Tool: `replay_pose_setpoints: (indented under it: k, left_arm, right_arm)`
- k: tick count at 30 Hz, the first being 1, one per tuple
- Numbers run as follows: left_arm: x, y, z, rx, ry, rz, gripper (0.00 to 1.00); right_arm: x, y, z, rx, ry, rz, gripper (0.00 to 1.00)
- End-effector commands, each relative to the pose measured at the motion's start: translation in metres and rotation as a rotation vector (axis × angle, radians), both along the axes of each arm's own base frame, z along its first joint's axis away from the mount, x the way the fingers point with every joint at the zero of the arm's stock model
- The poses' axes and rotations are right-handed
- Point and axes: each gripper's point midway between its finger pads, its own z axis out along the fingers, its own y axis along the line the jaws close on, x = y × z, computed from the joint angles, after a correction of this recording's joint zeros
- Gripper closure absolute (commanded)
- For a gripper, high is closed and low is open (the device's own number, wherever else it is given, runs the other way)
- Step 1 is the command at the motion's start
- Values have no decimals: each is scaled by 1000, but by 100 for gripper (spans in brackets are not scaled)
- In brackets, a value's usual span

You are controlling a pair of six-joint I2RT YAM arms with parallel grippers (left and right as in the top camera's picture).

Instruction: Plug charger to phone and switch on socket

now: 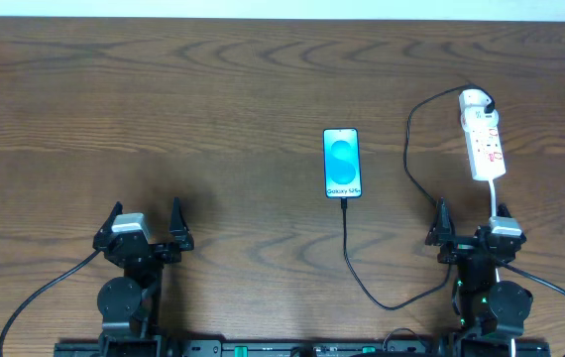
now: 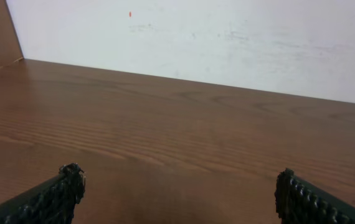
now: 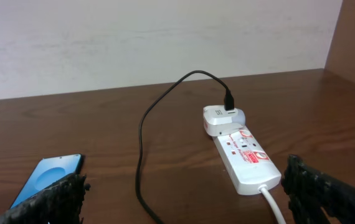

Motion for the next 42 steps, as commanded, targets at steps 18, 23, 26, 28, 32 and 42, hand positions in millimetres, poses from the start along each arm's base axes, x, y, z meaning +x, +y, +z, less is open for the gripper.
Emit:
replay_pose_setpoints:
  k: [18,23,26,28,32,42]
  left_arm:
    - [-1,2,-17,18,50,10,0]
    - [-1,2,-17,18,50,10,0]
    - [-1,2,-17,18,50,10,0]
    - [-1,2,-17,18,50,10,0]
    - [-1,2,-17,18,50,10,0]
    - [-1,2,-17,18,50,10,0]
  right_arm:
    - [0,-1,0,-28,1,-2,1]
    - [0,-1,0,-28,1,-2,1]
    - [0,-1,0,-28,1,-2,1]
    - [0,-1,0,-28,1,-2,1]
    - [0,-1,0,-28,1,-2,1]
    - [0,6,0,-29,1,26,1]
